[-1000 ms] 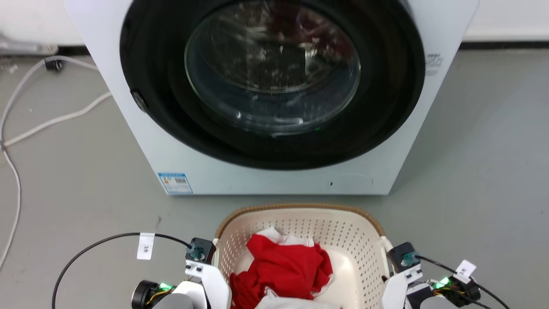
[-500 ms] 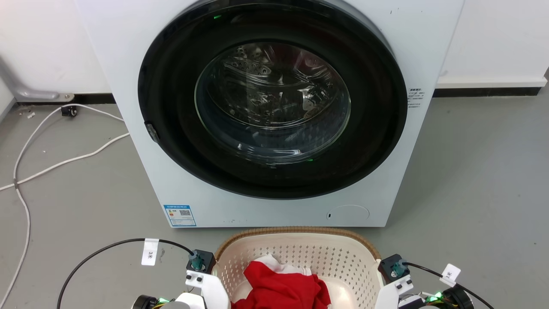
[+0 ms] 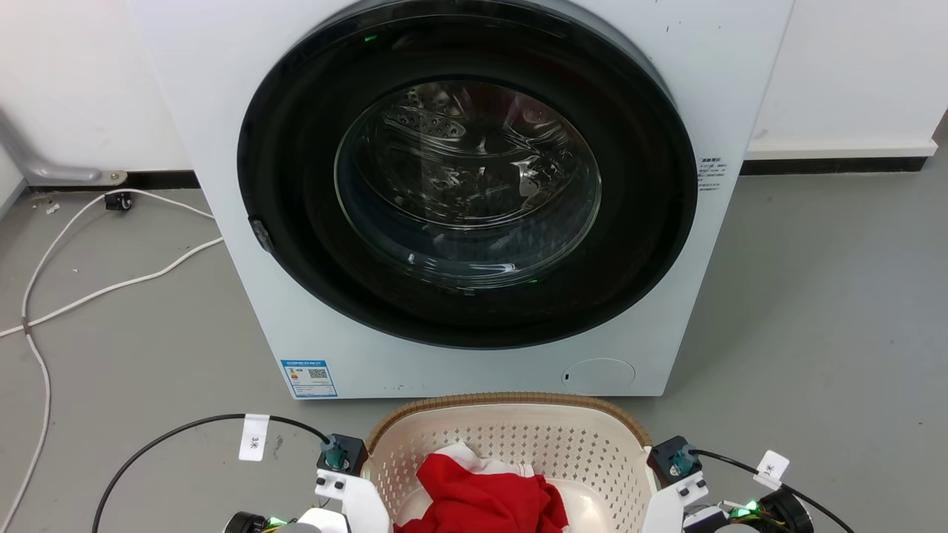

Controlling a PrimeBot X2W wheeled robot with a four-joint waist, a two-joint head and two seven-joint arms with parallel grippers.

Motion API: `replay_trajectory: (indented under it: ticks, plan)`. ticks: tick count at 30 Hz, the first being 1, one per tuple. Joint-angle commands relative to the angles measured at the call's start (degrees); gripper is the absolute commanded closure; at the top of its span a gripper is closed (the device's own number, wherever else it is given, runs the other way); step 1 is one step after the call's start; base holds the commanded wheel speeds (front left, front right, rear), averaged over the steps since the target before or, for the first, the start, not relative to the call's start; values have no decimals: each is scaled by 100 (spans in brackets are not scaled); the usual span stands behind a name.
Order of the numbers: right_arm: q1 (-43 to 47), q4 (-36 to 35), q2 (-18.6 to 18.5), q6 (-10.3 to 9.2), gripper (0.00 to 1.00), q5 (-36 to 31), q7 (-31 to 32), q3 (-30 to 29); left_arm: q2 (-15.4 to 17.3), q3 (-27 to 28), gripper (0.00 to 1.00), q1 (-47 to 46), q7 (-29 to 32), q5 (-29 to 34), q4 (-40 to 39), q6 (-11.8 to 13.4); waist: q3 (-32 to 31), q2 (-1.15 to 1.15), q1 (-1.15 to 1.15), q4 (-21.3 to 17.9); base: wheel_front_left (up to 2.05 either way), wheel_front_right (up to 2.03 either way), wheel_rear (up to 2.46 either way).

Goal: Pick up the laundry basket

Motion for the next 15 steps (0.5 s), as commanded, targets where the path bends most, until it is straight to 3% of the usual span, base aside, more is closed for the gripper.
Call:
replay_trajectory:
  ticks: [1,15]
  plan:
    - [-12,58,-72,17,100,-27,2,86,83,-51,100,-175,-97,-30,-35,-9,6,0,0,-7,0,0,0]
    - [-86,129,-70,17,100,69,-40,165,98,-333,100,-224,-170,-329,52,-11,14,0,0,-12,0,0,0]
